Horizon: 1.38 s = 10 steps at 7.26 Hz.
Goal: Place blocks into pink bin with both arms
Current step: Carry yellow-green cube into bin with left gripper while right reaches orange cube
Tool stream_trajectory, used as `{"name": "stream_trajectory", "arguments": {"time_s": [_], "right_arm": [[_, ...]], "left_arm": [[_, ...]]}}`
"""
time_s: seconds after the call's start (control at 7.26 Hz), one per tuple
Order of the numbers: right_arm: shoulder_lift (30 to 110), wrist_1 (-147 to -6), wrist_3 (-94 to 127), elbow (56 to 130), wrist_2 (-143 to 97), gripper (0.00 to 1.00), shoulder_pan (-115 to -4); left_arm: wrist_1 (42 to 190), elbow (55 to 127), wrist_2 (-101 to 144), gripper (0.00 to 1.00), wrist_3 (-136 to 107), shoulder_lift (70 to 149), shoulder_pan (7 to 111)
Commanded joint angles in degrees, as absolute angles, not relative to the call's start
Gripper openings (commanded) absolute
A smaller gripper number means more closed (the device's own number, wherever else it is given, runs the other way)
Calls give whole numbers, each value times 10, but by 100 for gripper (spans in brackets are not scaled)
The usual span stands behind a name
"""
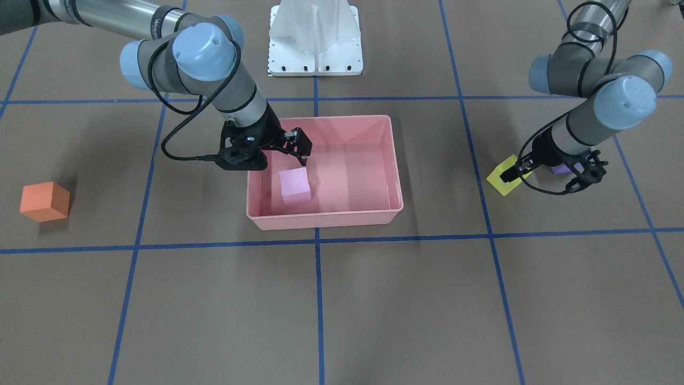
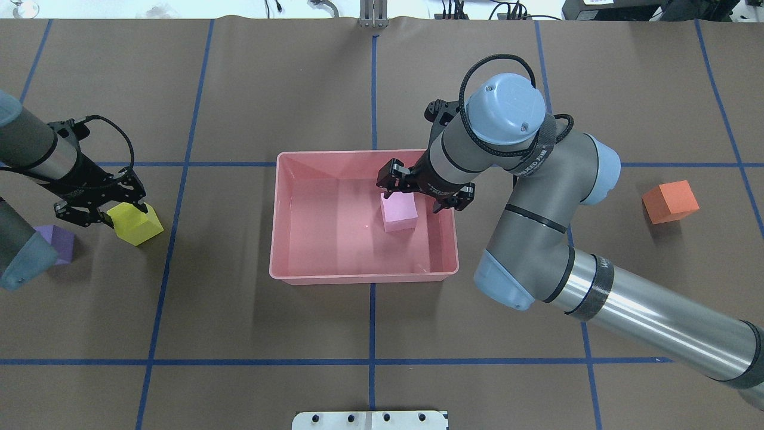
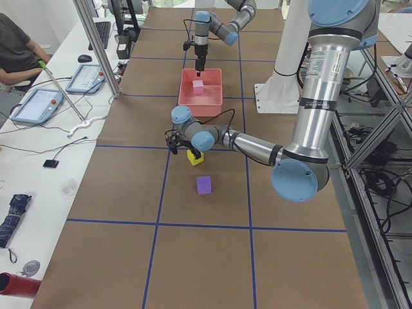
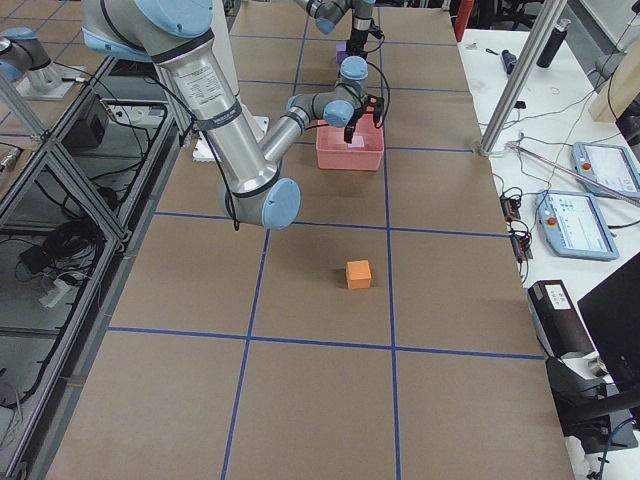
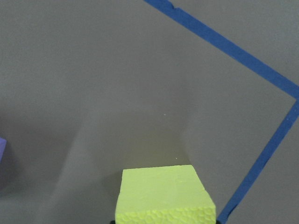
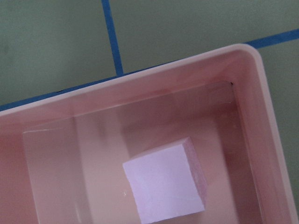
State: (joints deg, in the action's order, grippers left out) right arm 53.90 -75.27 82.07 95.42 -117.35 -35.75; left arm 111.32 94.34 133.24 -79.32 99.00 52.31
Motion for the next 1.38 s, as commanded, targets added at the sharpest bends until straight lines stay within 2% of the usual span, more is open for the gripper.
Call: {"name": "stream_trajectory", "arguments": {"time_s": [0.0,0.14,0.41,0.69,0.96,1.24], "right_arm": [[572,-753,819,997,-1177,99,-378],[598,-753,819,1031,-1183,99,-398],[630,-753,815,1044,-1209,99,-439],[671,-753,806,1048,-1251,99,-493],[718,-753,734,1048,-1259,99,-530],[776,-753,644,1048,-1260,99,-570]], "left_arm": [[1113,992,1375,0,-800,990,527],[1107,1025,1394,0,-825,992,540],[1105,1044,1407,0,-923,1069,544],[1104,1020,1404,1,-1013,1161,538],[1103,960,1387,3,-1053,1242,500],[1092,930,1308,3,-1054,1266,422]]}}
